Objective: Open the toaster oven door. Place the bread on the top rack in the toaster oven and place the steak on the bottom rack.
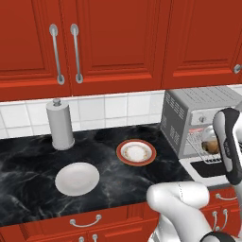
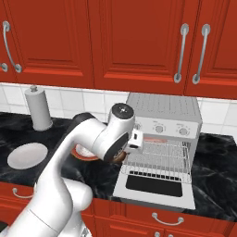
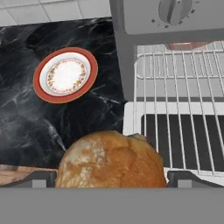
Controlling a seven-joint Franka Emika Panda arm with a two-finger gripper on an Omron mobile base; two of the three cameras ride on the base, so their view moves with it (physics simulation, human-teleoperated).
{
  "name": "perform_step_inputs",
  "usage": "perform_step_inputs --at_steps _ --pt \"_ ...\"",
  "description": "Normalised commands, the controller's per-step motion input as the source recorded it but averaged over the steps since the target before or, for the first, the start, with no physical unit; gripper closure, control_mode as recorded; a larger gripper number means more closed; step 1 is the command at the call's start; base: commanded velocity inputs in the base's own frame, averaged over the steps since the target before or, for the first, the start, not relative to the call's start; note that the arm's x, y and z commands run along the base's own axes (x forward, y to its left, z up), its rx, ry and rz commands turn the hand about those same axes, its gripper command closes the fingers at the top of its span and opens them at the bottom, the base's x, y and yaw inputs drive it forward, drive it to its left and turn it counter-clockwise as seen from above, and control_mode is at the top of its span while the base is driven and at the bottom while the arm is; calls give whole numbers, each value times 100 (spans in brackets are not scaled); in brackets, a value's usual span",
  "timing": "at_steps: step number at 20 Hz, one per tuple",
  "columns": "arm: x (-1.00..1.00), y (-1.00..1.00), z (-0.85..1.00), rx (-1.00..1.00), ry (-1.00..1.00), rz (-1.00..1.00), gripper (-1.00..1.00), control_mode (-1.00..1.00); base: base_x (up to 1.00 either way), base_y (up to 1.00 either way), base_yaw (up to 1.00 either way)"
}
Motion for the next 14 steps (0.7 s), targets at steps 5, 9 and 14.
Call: perform_step_inputs --at_steps 5,9,14 --pt "23 -51 -4 -2 0 0 -100 -100 0 0 0" --pt "37 -24 -15 -6 0 0 -100 -100 0 0 0" --pt "36 -22 -27 -5 0 0 -100 -100 0 0 0"
